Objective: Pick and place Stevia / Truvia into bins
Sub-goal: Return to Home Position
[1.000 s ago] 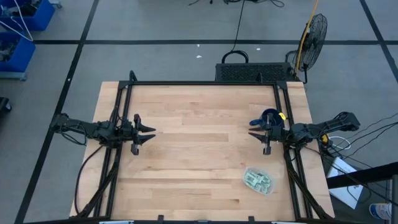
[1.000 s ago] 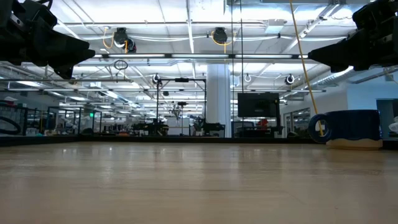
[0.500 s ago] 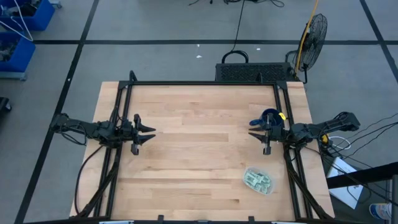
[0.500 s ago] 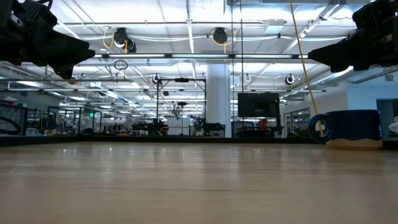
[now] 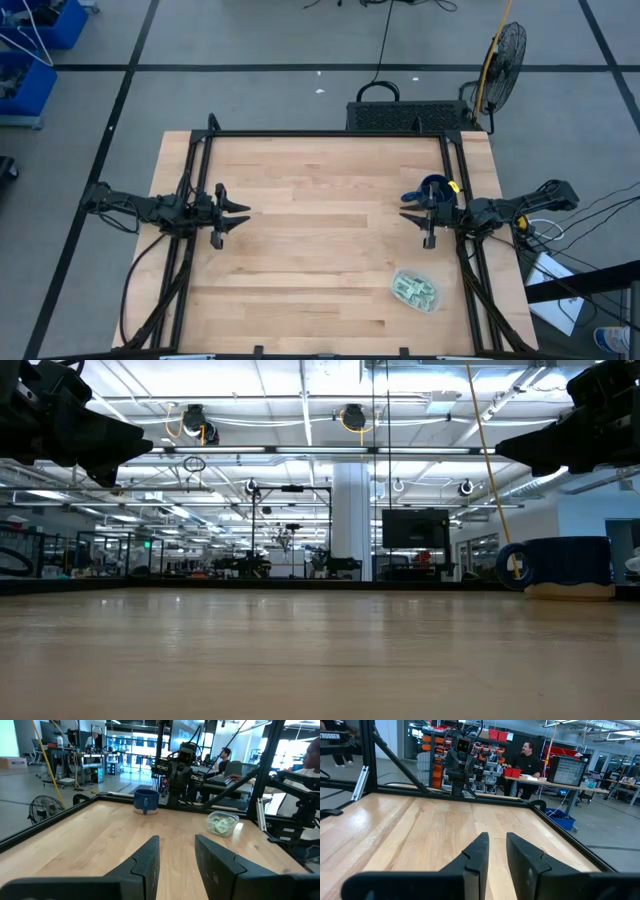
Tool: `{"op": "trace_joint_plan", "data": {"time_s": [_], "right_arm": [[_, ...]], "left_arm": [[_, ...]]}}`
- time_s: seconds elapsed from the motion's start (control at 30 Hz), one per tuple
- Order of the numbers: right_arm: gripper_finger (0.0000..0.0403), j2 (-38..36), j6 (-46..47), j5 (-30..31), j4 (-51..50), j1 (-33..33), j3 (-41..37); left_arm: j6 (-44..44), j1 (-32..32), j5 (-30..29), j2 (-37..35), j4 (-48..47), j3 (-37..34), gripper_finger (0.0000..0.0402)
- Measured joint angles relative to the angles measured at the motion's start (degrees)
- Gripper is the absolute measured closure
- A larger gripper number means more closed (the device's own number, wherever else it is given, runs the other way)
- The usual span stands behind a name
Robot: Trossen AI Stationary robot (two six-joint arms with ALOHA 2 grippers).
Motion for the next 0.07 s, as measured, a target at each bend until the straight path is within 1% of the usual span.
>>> {"op": "trace_joint_plan", "data": {"time_s": [0.07], "right_arm": [[0.0344, 0.00, 0.00, 0.01, 0.00, 0.00, 0.00]], "left_arm": [[0.00, 0.01, 0.00, -0.02, 0.00, 0.00, 0.0273]]}}
